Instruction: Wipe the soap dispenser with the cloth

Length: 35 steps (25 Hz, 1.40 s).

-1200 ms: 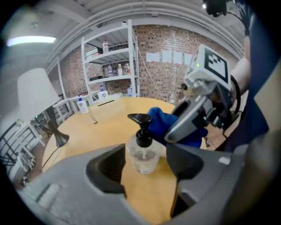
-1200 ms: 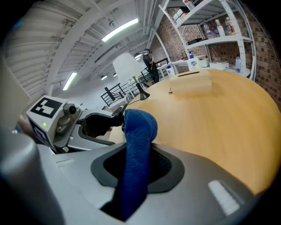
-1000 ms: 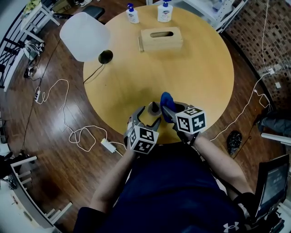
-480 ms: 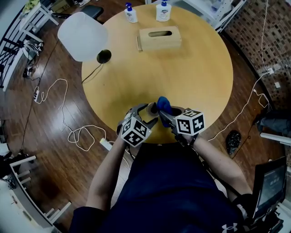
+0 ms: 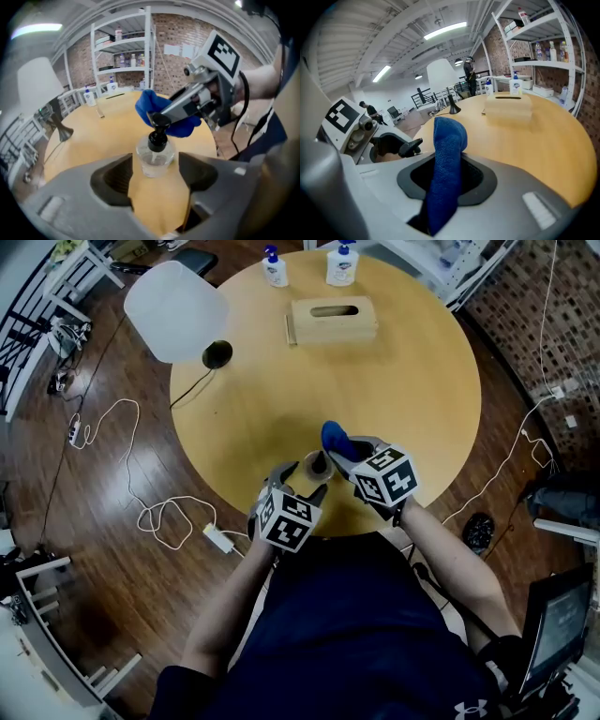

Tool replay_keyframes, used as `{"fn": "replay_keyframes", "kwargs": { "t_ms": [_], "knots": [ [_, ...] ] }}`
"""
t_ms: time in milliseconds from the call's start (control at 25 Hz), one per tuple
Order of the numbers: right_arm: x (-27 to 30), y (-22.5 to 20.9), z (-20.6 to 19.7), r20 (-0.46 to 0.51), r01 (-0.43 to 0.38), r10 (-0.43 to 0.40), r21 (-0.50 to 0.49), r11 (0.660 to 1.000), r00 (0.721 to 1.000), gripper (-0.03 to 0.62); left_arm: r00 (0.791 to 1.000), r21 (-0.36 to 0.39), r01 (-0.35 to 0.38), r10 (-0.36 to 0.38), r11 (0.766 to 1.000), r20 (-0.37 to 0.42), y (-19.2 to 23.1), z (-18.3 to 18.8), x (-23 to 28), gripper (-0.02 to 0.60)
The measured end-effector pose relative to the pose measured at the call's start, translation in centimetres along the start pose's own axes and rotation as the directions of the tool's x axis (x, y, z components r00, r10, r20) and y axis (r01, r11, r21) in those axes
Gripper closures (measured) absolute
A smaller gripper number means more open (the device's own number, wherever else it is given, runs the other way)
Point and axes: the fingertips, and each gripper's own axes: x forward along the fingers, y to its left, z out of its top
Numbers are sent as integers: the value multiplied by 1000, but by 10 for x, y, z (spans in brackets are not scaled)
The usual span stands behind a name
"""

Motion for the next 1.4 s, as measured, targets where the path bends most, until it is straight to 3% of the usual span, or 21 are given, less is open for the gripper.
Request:
{"fn": "replay_keyframes", "kwargs": {
  "t_ms": [80, 160, 240, 400, 520, 600, 680, 800, 840, 880, 920, 960, 1080, 1120, 1160, 1240, 1320, 1400],
  "knots": [
    [7, 8, 4, -2, -58, 58, 31, 998, 998, 490, 997, -123, -16, 25, 992, 69, -2, 15, -11, 279],
    [8, 12, 1, -19, -61, 62, 30, 998, 998, 490, 990, -148, -37, 57, 988, 128, 2, 32, -25, 291],
    [7, 12, -5, -32, -44, 45, 27, 999, 998, 490, 990, -77, -52, 61, 996, 125, 6, 42, -30, 296],
    [6, 13, -13, -31, -58, 61, 71, 996, 998, 490, 999, 123, -31, 33, 992, -19, 2, 31, -7, 352],
    [4, 24, -23, -76, -93, 97, 45, 995, 992, 491, 1000, 165, 10, -5, 986, -28, -1, 27, 0, 449],
    [-1, 32, -34, -101, -117, 121, 45, 992, 988, 493, 999, 212, 53, -49, 976, -22, -4, 25, 0, 451],
    [-7, 37, -46, -126, -142, 147, 52, 989, 981, 493, 992, 322, 130, -123, 938, -40, -10, 23, -1, 451],
    [-16, 36, -55, -135, -149, 156, 56, 987, 979, 493, 961, 517, 276, -248, 810, -123, -21, 16, -4, 451],
    [-18, 31, -52, -118, -135, 142, 68, 989, 983, 491, 952, 554, 303, -265, 775, -150, -22, 14, -5, 451],
    [-19, 25, -46, -96, -118, 126, 84, 990, 987, 492, 951, 571, 309, -261, 761, -166, -21, 13, -5, 449],
    [-19, 19, -39, -77, -103, 111, 97, 990, 991, 491, 956, 565, 294, -241, 771, -168, -19, 13, -6, 438],
    [-17, 15, -32, -67, -95, 102, 100, 990, 993, 491, 963, 533, 270, -217, 802, -160, -17, 12, -7, 399],
    [-8, 17, -22, -105, -122, 128, 57, 991, 986, 491, 982, 295, 188, -168, 937, -90, -18, 9, -11, 368],
    [-5, 21, -23, -129, -147, 151, 42, 988, 980, 491, 986, 207, 162, -153, 965, -61, -20, 9, -12, 368],
    [-2, 26, -26, -149, -174, 177, 34, 984, 973, 491, 990, 140, 137, -133, 981, -34, -22, 10, -12, 368],
    [0, 33, -31, -178, -204, 206, 31, 978, 962, 493, 997, 84, 76, -76, 994, 1, -21, 13, -8, 384],
    [-4, 36, -35, -185, -203, 209, 53, 978, 960, 494, 999, 107, 37, -39, 994, 9, -17, 14, -3, 449],
    [-9, 38, -44, -188, -202, 215, 85, 976, 958, 497, 998, 159, 62, -64, 985, 4, -16, 13, -2, 451]
  ]
}}
